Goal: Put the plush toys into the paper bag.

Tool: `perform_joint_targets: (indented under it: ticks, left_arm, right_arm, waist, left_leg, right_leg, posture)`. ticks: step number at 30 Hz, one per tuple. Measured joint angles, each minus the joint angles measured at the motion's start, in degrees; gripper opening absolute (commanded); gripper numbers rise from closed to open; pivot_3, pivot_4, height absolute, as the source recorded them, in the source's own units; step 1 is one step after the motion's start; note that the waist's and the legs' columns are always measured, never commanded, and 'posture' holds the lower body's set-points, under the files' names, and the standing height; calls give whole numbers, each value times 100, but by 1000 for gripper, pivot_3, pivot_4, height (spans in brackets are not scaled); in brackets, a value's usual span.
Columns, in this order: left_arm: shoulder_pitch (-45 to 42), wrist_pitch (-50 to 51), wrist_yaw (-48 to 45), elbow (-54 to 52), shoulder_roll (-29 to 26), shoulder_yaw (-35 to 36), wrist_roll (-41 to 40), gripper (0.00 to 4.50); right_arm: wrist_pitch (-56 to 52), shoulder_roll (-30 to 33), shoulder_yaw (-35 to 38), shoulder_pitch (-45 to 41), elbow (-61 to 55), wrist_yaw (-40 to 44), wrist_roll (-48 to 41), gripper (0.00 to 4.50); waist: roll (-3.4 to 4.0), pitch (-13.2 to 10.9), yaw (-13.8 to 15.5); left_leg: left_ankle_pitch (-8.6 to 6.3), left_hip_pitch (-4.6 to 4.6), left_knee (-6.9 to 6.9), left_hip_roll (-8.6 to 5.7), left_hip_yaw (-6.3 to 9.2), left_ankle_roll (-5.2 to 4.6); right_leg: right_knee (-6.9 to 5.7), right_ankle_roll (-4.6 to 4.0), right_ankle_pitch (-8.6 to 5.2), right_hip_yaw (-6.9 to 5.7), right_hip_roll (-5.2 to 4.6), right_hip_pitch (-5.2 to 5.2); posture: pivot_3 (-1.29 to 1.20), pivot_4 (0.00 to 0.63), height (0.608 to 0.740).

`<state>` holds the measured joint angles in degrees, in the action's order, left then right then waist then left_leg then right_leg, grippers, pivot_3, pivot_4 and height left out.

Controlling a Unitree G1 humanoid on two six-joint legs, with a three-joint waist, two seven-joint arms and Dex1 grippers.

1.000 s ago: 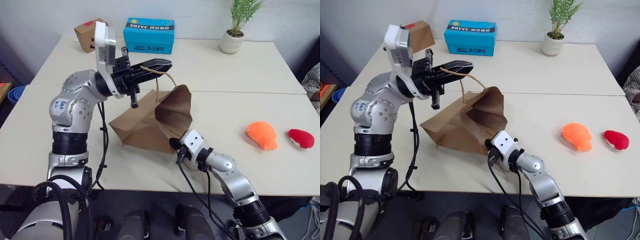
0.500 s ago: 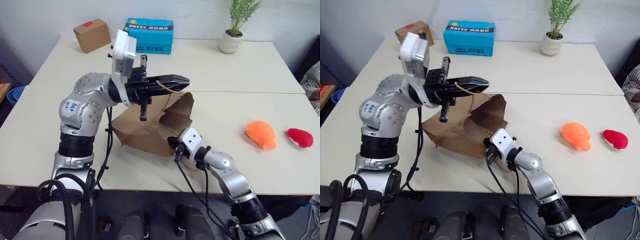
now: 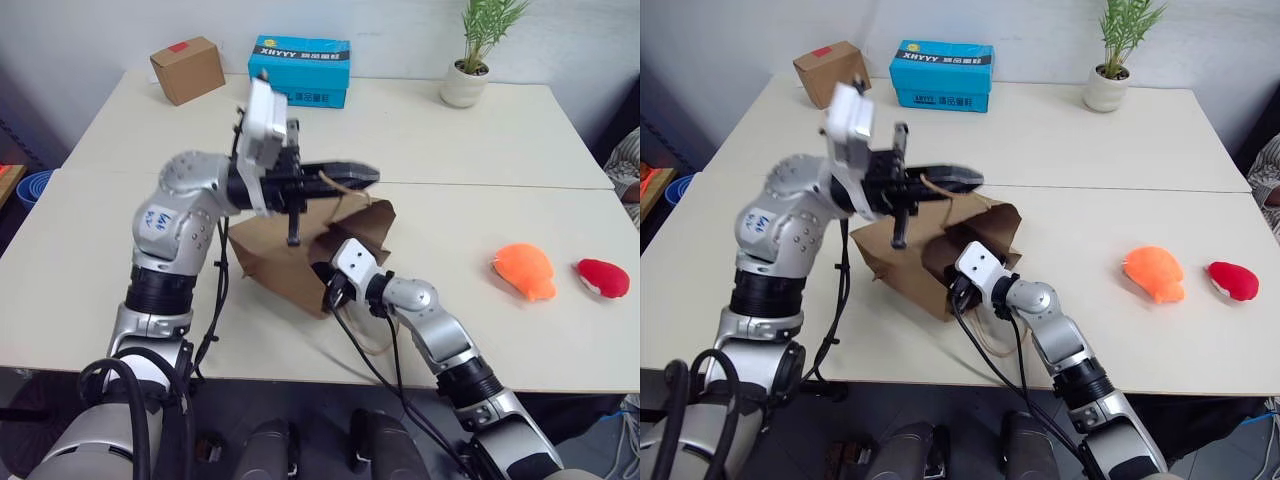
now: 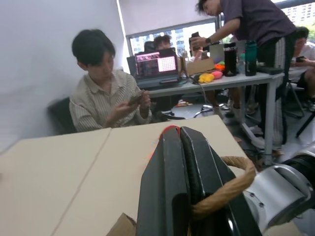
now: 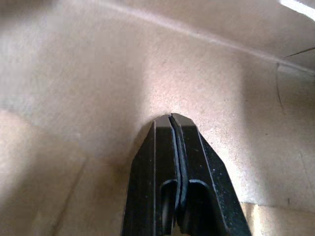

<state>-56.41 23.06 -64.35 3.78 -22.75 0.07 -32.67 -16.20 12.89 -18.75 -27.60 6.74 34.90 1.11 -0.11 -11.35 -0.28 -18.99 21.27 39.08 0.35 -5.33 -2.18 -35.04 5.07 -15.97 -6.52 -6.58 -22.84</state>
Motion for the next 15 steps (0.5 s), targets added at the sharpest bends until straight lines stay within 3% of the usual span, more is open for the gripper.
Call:
perform_joint_targets:
  ticks: [9, 14, 15]
  left_arm:
    - [-33, -7, 36, -85, -31, 104, -61, 0]
    - [474, -193, 97, -123, 117, -156, 164, 0]
    - [538, -241, 118, -122, 177, -197, 205, 0]
  right_arm:
    - [-611, 2, 123, 138, -449, -90, -21, 20]
    - [-166, -191, 563, 504, -459, -86, -475, 20]
    - [-141, -209, 648, 596, -487, -60, -600, 366]
  waist:
    - [0, 0, 13]
    - [-1, 0, 15]
    - [-1, 0, 15]
  left_leg:
    - [-1, -1, 0, -2, 0, -1]
    - [-1, 2, 0, -2, 1, -1]
    - [-1, 4, 0, -2, 1, -2]
  right_leg:
    - [0, 0, 0, 0, 0, 1]
    - [2, 0, 0, -1, 2, 2]
    - [3, 1, 0, -1, 2, 2]
  posture:
    - [0, 150, 740]
    - [0, 150, 740]
    - [0, 150, 740]
